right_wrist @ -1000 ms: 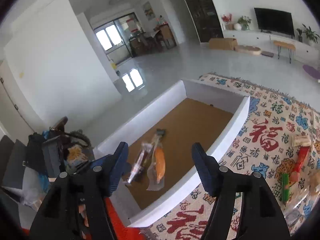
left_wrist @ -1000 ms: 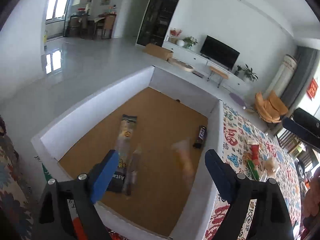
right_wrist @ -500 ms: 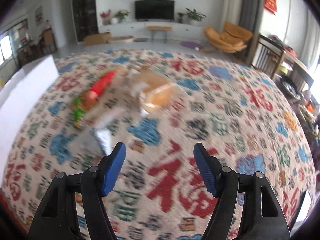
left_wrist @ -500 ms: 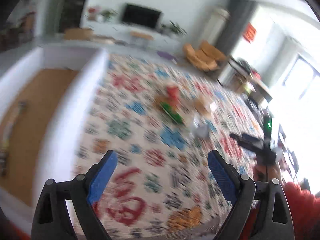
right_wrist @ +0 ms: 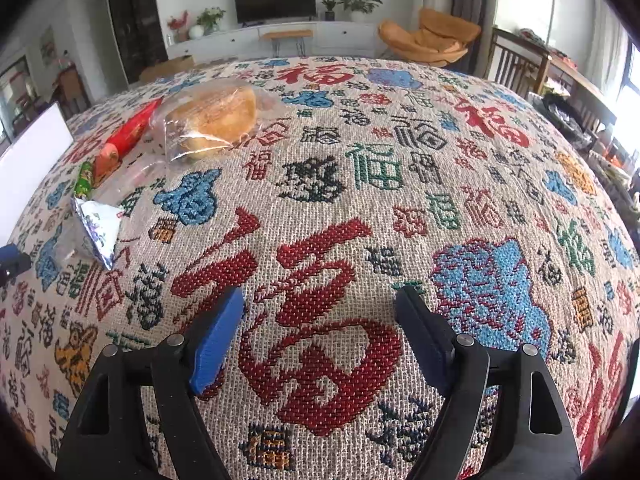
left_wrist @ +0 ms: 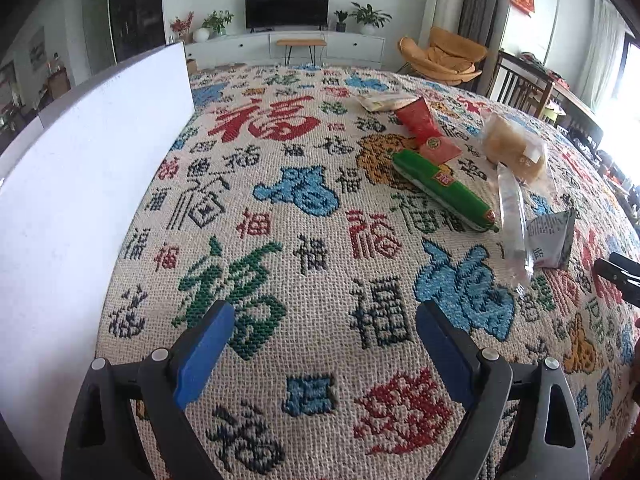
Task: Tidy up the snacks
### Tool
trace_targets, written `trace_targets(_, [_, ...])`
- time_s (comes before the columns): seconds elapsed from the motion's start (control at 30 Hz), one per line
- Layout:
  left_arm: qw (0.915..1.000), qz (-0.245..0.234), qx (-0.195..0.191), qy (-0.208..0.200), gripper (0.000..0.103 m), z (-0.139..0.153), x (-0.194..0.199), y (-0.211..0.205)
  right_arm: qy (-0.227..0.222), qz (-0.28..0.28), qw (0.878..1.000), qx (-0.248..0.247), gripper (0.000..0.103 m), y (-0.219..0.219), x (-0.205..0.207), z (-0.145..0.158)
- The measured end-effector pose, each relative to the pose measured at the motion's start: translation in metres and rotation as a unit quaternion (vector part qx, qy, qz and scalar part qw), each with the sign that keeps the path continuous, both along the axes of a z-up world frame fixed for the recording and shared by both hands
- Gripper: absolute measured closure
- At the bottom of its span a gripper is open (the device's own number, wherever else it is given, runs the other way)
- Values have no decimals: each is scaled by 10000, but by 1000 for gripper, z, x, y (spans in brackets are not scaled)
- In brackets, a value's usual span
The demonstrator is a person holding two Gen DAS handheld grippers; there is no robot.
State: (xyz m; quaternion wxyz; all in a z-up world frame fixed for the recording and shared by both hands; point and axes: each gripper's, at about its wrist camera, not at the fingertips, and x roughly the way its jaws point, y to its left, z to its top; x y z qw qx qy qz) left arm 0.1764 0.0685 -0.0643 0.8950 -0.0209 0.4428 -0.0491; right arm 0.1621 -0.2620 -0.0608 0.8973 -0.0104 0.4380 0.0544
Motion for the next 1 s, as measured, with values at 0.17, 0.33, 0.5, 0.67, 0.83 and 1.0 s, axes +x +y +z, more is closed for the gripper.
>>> trace_targets(0.17, [9999,-70,102,57,3,-2,1,-4,4,-24,10000,-12,20,-1,-1,0])
trace_targets(0.33, [9993,-114,322,128,0,-5,5,-12,14,-75,10000,-29,18,-1,1,0])
trace_targets(0.5, [9993,-112,338,130,0,-5,5,-12,17,-97,9999,-35,18,-1,2,0])
trace_targets(0.67, [9993,-113,336,121,0,-4,5,-12,16,-95,9999,-35,18,-1,2,0])
trace_targets(0.83, [9993,-103,327,122,0,-4,6,-11,18,-103,9999,-17,18,-1,2,0])
trace_targets(1.0, [9993,-99,336,123,0,-4,7,-10,21,-116,9999,-5,18,-2,3,0])
